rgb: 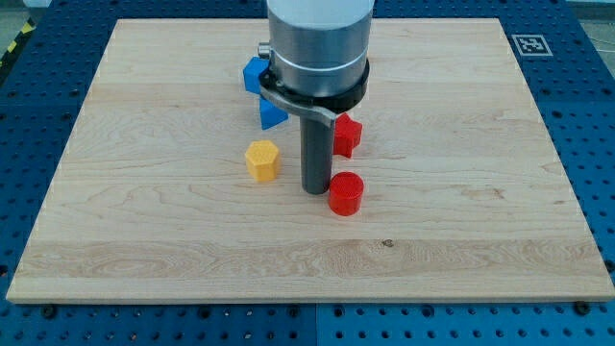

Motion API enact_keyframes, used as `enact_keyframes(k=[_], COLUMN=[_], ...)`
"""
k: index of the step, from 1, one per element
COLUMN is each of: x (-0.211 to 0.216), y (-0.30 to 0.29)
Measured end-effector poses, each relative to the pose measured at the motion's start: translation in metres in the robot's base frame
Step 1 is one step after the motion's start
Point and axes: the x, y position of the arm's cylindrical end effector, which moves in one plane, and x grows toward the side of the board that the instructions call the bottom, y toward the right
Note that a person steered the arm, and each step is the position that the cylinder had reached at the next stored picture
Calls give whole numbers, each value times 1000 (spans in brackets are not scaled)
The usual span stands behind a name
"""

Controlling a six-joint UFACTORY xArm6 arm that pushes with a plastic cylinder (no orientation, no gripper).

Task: Slide the red circle diagonally bottom right of red star

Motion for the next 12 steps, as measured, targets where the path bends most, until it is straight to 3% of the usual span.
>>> enact_keyframes(k=[1,2,4,7,8,10,12], x=[-4,25,42,42,42,-17,-27], y=[2,-1,-21,50,50,80,85])
